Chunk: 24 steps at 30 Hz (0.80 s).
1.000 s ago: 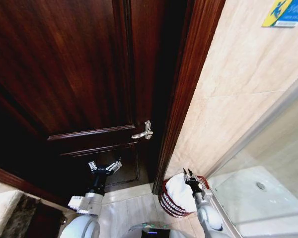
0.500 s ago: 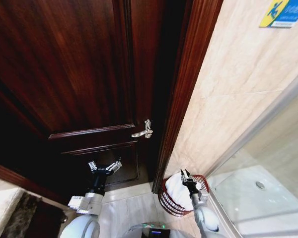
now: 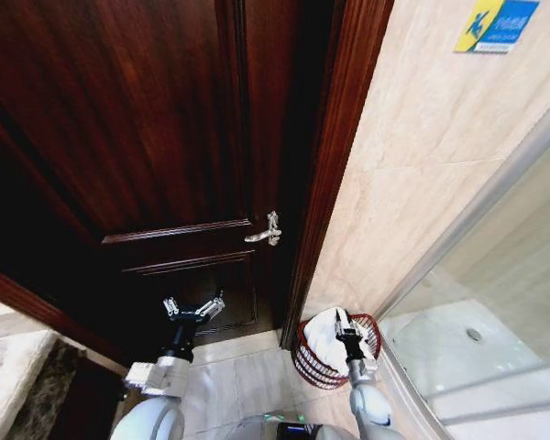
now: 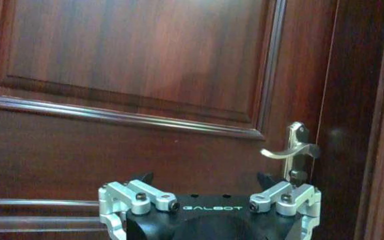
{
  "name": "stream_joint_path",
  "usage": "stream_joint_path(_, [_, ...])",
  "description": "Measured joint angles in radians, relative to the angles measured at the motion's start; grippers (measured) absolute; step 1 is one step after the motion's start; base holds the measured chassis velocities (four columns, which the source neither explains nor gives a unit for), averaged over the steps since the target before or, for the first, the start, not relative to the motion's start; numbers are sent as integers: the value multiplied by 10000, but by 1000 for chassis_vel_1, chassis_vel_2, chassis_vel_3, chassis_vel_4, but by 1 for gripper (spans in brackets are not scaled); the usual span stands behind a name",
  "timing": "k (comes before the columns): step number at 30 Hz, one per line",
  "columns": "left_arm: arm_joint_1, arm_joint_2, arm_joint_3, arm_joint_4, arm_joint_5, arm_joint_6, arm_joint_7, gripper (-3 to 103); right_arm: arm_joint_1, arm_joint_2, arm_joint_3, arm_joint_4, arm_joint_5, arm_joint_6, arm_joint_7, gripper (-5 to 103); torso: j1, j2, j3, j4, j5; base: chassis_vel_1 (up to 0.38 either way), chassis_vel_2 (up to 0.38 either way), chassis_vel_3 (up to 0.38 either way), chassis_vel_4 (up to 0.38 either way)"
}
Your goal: Discard the used towel into the hamper.
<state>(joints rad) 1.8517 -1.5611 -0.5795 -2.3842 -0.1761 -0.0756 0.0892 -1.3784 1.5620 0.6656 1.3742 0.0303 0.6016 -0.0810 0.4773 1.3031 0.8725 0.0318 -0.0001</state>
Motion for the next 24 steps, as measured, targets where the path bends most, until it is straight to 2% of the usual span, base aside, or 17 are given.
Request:
stream_joint_path(8, [2,0,1,0,0,0,0,100,-504,-34,-36,502,-71,1054,1052,33,-5,1,-2,-4,0,0,0,0,0])
stream_joint_path(12, [1,0,0,0,0,0,0,100,-697,-50,-190,551,149,1644,1099,33,-6,1,-2,-3,2,0,0,0,0])
stream_joint_path(13, [2,0,0,0,0,0,0,100,-778,-60,-227,595,456,1959,919,33,-6,1,-2,-3,2,0,0,0,0])
stream_joint_path(15, [1,0,1,-1,0,0,0,100,-933,-141,-240,674,1063,2103,337,33,-6,1,-2,-2,0,0,0,0,0])
stream_joint_path(16, [1,0,1,-1,0,0,0,100,-933,-141,-240,674,1063,2103,337,33,-6,1,-2,-2,0,0,0,0,0])
stream_joint_path(19, [1,0,0,0,0,0,0,100,-1156,-276,-186,714,2144,1670,-883,33,-6,1,-2,-3,0,0,0,0,0])
stream_joint_path(20, [1,0,0,0,0,0,0,100,-1156,-276,-186,714,2144,1670,-883,33,-6,1,-2,-3,0,0,0,0,0])
stream_joint_path(21, [1,0,0,0,0,0,0,100,-1211,-331,-231,711,2721,1607,-1386,33,-6,1,-1,-4,0,0,0,0,0])
stream_joint_path(22, [1,0,0,0,0,0,0,100,-1378,-510,-433,719,4643,1255,-3082,33,-6,1,-2,-2,3,0,0,0,0])
stream_joint_path(23, [2,0,0,0,0,0,0,100,-1552,-677,-550,745,6120,813,-4597,33,-6,1,-2,-1,3,0,0,0,0])
stream_joint_path(24, [2,0,0,0,0,0,0,100,-1552,-677,-550,745,6120,813,-4597,33,-6,1,-2,-1,3,0,0,0,0])
